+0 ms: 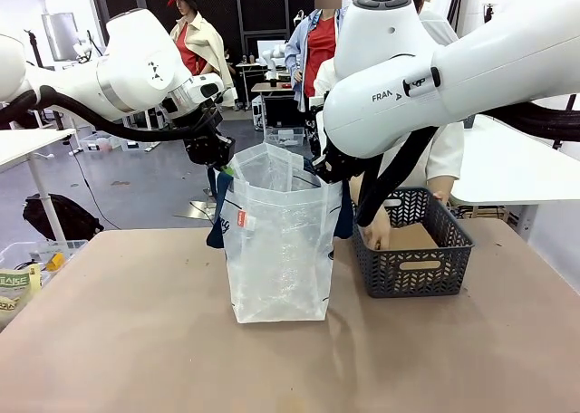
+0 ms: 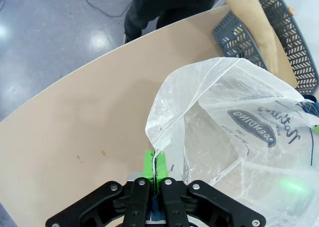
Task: Transfer purchased items from the store into the shopping bag.
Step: Move the Reusable shopping bag to the right side of the table.
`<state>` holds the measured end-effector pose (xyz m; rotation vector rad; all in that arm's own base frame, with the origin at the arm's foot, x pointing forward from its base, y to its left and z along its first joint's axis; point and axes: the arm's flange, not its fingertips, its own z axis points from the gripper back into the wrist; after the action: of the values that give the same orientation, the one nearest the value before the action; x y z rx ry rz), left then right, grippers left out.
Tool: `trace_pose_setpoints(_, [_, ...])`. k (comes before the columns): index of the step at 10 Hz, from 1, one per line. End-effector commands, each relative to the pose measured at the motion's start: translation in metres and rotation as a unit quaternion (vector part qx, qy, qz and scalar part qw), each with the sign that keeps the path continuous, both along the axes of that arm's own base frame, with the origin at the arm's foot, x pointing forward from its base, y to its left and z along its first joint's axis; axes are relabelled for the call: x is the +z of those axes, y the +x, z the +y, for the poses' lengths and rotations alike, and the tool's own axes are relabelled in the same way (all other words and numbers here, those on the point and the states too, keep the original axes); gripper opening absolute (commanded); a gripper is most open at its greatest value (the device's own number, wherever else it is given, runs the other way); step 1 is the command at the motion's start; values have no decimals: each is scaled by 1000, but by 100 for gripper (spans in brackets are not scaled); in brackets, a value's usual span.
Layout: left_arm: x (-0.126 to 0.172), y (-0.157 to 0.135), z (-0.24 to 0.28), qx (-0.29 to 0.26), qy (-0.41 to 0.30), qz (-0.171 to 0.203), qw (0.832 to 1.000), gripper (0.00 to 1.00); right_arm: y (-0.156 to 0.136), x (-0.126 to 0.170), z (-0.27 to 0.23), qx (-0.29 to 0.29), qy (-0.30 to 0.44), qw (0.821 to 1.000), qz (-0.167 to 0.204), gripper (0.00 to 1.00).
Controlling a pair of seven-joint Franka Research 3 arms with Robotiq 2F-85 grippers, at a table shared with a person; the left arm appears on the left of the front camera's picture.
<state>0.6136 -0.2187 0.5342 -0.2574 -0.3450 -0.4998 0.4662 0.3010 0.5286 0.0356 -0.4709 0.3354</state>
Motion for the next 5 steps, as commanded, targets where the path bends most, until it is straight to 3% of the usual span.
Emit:
trace_pose_setpoints(1, [0, 1, 3, 3, -2, -1, 1000, 0, -2, 0, -3, 0, 7, 1000, 3, 0])
trace_pose_setpoints(5, [0, 1, 3, 3, -2, -1, 1000, 0, -2, 0, -3, 0, 7, 1000, 3, 0])
